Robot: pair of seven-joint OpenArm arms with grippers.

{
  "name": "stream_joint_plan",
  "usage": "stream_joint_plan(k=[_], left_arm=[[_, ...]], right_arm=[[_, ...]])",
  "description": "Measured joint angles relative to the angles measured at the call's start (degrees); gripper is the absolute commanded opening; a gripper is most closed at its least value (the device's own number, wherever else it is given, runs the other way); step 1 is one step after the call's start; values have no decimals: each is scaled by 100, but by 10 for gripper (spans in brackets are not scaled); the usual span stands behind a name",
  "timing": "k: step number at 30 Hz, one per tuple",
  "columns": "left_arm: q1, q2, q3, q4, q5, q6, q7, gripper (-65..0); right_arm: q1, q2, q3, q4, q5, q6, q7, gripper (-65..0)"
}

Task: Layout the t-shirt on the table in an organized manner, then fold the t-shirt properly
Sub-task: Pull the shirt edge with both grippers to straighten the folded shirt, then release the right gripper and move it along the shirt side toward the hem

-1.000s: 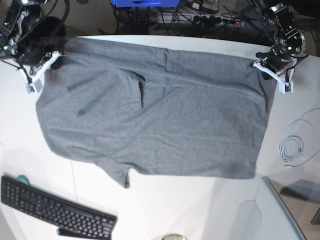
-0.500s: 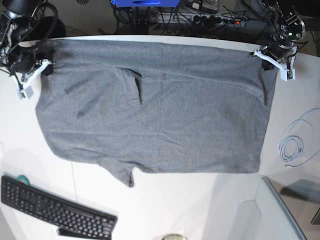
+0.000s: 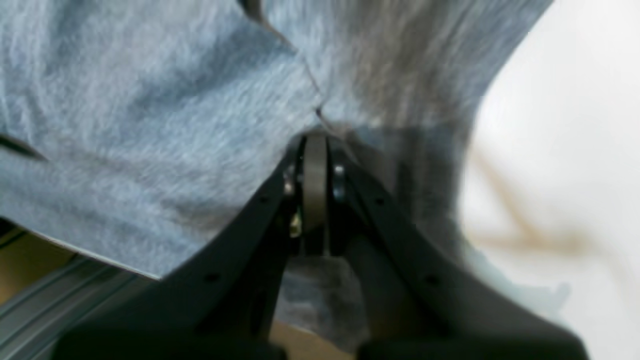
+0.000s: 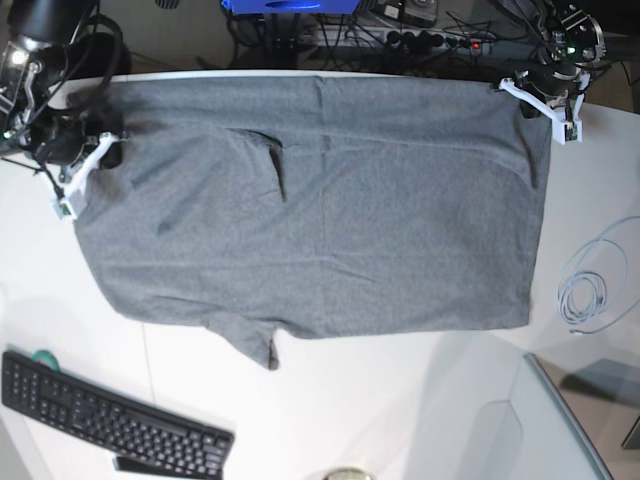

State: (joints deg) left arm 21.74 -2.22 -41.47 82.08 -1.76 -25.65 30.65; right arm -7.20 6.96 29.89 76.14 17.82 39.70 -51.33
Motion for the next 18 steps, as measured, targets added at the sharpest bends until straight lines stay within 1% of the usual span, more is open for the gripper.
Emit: stream_joint_plan(k=[2,4,7,9,10,11,14,16,18], left_arm=[[4,0,-2,28,2,0,33,-650],[7,68,-243,227,26,-68,249,-650],[22,48,-608,498,90,-22,219,-650],[2,-9,-688,610,114,22,219,-650],[-7,-13,-695,686,114,20,214,-650],[-15,0,-695,756,92,17,216,-650],[-37,13,-723,844,24,-33,216,-650],[-107,-11,-796,835,116,-22,240,-650],[-249,-87,-802,774,177,4,264,-650]], right_arm=[[-15,42,42,68,-9,2,-48,-636],[-68,37,66,271,-46,0,-70,-636],[-138,20,59,765,17,0,-118,-636],[-144,24,70,1091,-24,-2,-470,-636],[-168,4,74,1268,-44,-90,-566,-635],[-219,-26,74,1449,15,-393,-553,-630],[-223,-31,72,1768,11,-612,-398,-627],[160,9,66,1547,-37,-616,-411,-623],[826,127,48,815,48,-603,-214,-569]])
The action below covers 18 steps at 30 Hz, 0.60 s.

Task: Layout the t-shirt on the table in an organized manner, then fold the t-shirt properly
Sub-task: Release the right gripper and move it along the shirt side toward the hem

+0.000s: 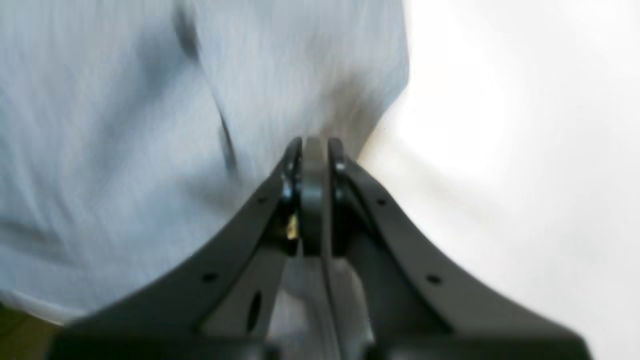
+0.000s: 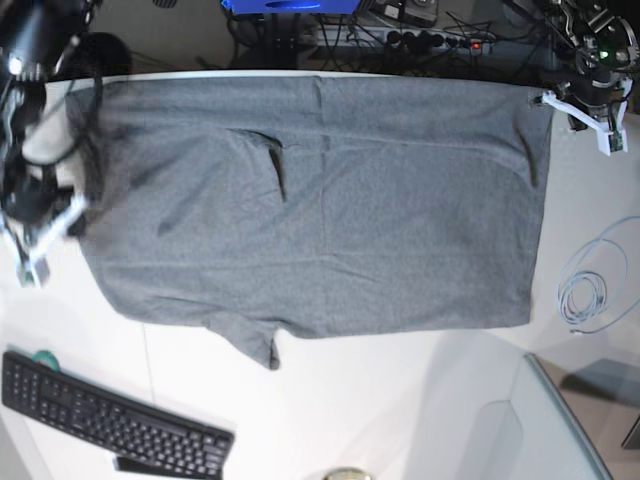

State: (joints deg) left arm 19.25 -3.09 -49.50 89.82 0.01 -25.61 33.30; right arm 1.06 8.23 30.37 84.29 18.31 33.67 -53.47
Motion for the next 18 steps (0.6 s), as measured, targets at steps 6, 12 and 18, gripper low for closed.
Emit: stream_joint_plan(k=[6,12,18], left_arm=[[-210,-153,31,-109,-42,-48,-57,-650],[-256,-400,2,-396,-52,-44,-50,-650],[-238,-470,4,-680,-76,-46,-46,-650]], right_arm=[[1587,708,-42,-3200,-48,-57,1478,-222],[2326,1093,-1390,-5259,-28,-83,2708,-164],[2369,1086,-1749,-5742,-28,-24,3379,-294]])
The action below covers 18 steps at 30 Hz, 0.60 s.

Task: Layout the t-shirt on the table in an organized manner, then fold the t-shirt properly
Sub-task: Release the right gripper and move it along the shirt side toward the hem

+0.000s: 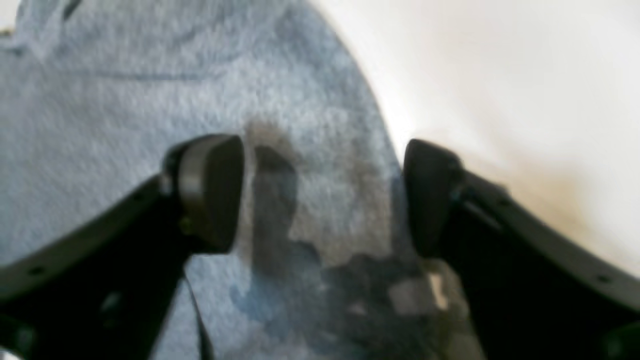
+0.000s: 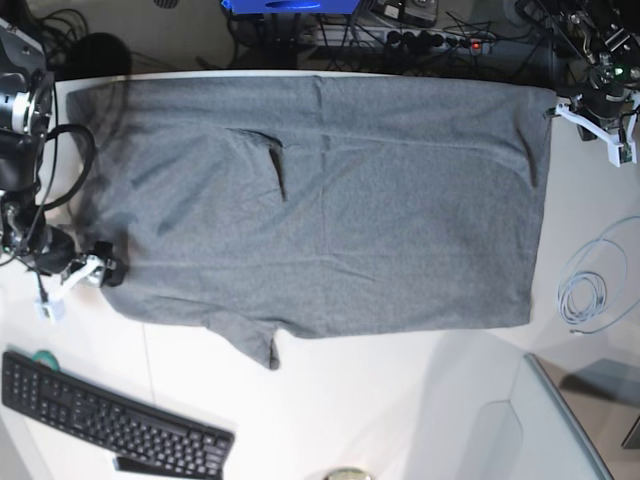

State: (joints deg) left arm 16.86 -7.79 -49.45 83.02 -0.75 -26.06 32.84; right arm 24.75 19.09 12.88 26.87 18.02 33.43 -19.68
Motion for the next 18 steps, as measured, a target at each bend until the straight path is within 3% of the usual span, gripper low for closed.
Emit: stream_joint_plan(k=[6,11,14,18], left_arm=[[-2,4,2,-17,4,17,-2,-650],[-2,15,0,-17,28,17,-2,-650],[-2,13,0,-17,28,17,-2,-650],[-4,13,2,-17,28,15,0,-650]], right_arm=[[-42,-28,2,50,-35,-2,-92,-648],[-501,-42,7,1200,-20,-22,-238,-650],[-920,-105,33,2376,-50,-48,-1154,-650],[-1606,-476,452,4199,9,-11,-2256,-650]])
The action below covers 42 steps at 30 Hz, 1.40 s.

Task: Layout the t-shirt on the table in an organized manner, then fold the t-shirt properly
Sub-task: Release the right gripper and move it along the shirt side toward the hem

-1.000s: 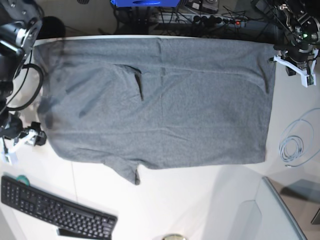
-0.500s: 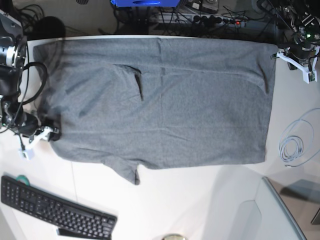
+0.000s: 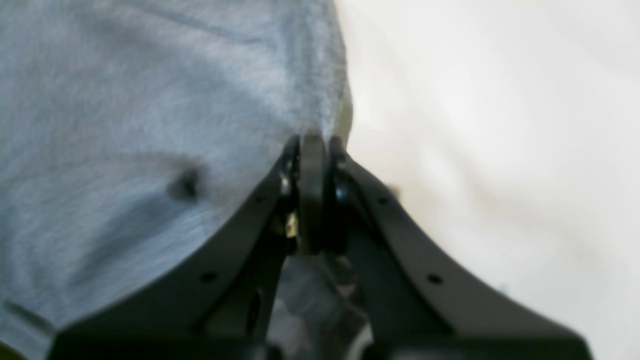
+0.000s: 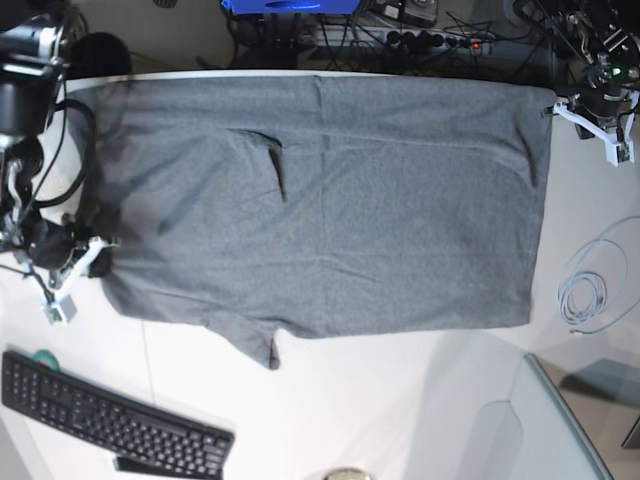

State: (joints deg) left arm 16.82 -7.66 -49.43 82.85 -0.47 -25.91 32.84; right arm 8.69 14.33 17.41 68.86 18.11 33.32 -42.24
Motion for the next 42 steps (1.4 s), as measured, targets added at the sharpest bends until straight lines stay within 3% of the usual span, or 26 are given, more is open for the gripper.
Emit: stream_joint_plan(k=[3,7,11,15,17,19,22,25,29,31,34,39,42], left_arm=[[2,-4,0,0,13,2,-2,-650],[-2,4,0,0,2,4,-2,-650],[0,-2,2,-2,2,2,-2,-650],[0,0,2,-2,0,2,-4,-650],[-2,0,2,-2,0,2,-4,-650],[-2,-2,2,-2,0,2,-4,-650],[-2,-4,2,-33,0,2,-4,-650],[-68,-11,0,-229,22,2,0,-650],[-114,-13,0,-376,24,2,-2,-650],[-127,-2,2,-380,2,2,-4,-650],[-127,-20,-2,-374,2,4,-4,-650],[-127,-17,0,-372,2,2,-4,-650],[-125,-15,0,-372,2,2,-4,-650]], right_arm=[[-452,-313,251,1108,-44,-11,-863,-650],[-968,-739,496,2256,-24,9,-1587,-650],[-1331,-1237,723,2673,13,11,-1937,-650],[-1606,-1486,859,2658,-11,11,-2076,-644],[-1735,-1604,874,2660,-28,11,-2065,-578],[-1797,-1681,859,2660,-2,11,-2264,-450],[-1779,-1670,872,2798,-31,11,-2455,-270],[-1504,-1665,1228,3051,-17,11,-2382,-197],[-647,-1561,1648,2514,0,2,-2426,-195],[-105,-1458,1908,1762,-11,26,-2680,-195],[339,-1322,2166,566,-55,-13,-2592,-195],[697,-1108,2234,-846,-28,-74,-1897,-195],[758,-1051,2229,-1276,-31,-299,-1679,-197]])
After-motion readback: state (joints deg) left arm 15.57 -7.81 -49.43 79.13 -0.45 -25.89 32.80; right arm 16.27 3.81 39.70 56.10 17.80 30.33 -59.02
